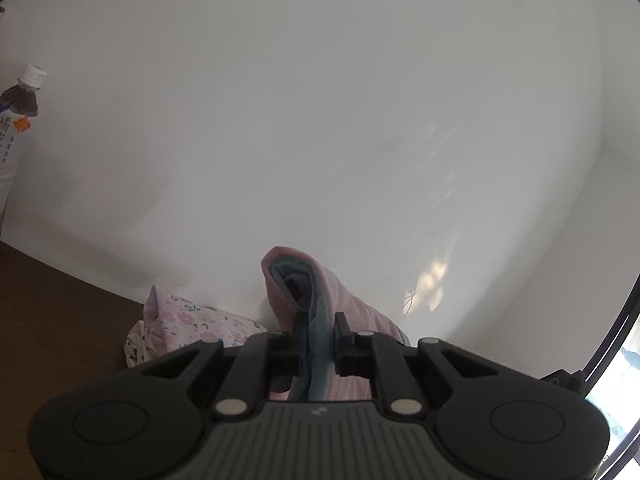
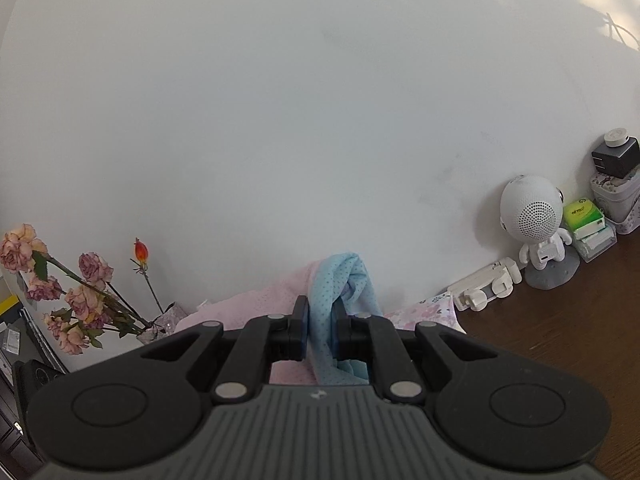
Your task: Fold clothes
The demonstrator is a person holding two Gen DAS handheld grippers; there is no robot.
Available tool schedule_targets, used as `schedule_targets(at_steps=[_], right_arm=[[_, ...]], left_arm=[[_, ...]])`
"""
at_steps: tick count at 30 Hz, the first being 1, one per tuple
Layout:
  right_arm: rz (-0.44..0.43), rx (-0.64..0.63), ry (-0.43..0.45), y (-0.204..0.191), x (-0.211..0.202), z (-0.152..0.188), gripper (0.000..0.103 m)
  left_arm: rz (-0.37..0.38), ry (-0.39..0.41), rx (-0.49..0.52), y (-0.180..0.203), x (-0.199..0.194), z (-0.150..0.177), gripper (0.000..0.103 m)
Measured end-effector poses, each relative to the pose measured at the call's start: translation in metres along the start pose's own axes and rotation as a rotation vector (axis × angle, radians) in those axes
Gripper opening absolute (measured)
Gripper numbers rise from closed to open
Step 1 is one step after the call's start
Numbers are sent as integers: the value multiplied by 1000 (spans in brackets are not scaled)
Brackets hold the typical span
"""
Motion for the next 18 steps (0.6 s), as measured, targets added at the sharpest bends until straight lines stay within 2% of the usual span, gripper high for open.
schedule_targets(at_steps=[3, 15, 18], right_arm=[[25, 4, -11, 16, 11, 0, 10], [103, 71, -55, 71, 56, 7, 10], [112, 85, -63, 78, 63, 9, 10]], left_arm=[[-21, -15, 12, -8, 16, 3, 11], [-78, -93, -103, -61, 84, 6, 11], [-91, -101, -116, -72, 90, 7, 11]])
Point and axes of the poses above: each gripper's, at about its wrist camera, not at the fingertips, and x roughly the way its jaws point, y to its right, z to its underside, the point moved 10 cm from there along x, roughly the way its jaws point, and after that the axes turned 12 degrees about -z, right-handed, at the moved point
